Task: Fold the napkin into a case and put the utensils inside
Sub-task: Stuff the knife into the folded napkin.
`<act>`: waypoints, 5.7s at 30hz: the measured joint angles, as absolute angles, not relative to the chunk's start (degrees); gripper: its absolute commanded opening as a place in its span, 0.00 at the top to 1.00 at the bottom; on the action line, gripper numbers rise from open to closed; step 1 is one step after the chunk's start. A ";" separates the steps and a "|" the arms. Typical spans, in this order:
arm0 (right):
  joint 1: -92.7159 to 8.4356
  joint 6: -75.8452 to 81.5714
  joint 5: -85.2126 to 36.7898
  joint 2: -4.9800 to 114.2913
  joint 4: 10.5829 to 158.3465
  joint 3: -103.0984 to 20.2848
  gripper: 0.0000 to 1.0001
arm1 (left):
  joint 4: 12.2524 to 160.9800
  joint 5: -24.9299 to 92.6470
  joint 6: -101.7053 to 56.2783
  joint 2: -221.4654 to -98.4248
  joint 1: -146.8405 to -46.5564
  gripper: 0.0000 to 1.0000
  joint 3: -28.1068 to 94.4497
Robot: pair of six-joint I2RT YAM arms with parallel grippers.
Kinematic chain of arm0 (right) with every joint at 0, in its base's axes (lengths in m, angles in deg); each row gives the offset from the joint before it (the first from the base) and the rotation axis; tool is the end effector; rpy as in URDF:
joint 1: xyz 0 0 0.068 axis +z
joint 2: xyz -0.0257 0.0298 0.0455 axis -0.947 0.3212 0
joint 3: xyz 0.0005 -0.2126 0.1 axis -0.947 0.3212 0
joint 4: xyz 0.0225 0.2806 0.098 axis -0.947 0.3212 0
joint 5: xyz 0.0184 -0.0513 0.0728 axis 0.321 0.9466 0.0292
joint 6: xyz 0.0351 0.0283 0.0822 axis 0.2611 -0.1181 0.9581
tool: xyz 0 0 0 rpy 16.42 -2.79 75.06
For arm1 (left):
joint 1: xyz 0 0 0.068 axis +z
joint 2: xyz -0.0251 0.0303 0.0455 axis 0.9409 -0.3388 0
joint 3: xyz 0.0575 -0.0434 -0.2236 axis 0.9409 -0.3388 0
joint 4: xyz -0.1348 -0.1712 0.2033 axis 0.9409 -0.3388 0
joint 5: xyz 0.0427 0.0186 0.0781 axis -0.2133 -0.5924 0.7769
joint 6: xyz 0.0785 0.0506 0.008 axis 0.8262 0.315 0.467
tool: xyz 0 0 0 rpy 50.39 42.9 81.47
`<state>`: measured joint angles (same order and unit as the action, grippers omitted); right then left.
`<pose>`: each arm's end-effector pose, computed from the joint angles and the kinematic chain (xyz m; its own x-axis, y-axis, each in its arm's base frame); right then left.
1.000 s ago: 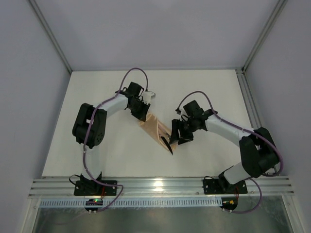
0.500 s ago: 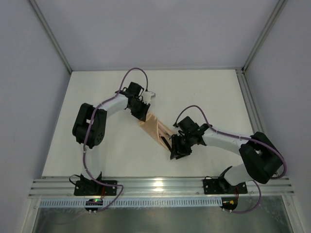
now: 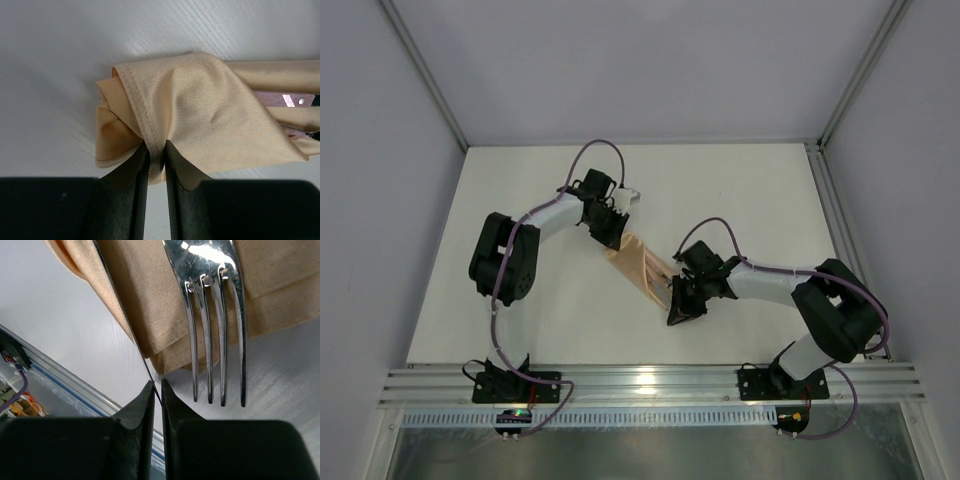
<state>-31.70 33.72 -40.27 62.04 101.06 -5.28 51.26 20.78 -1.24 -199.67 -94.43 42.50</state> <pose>0.2149 0.2217 0.0250 -0.9911 -0.0930 -0.0953 -0.1299 0.8328 0.5382 0.3930 -0.2106 0.0692 -0.7381 0.5077 -0.4442 0.6490 0.7141 -0.2623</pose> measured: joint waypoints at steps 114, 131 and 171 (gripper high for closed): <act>-21.03 32.28 -13.26 52.47 120.95 -6.85 0.97 | 46.08 22.20 2.41 -193.40 -93.68 0.59 42.52; -20.74 60.91 -6.02 59.86 119.81 -11.49 0.97 | 45.60 26.15 -0.24 -191.12 -93.55 0.59 42.63; -20.79 66.24 -1.24 61.36 117.65 -12.34 0.97 | 45.64 24.93 -0.43 -190.97 -92.64 0.59 42.65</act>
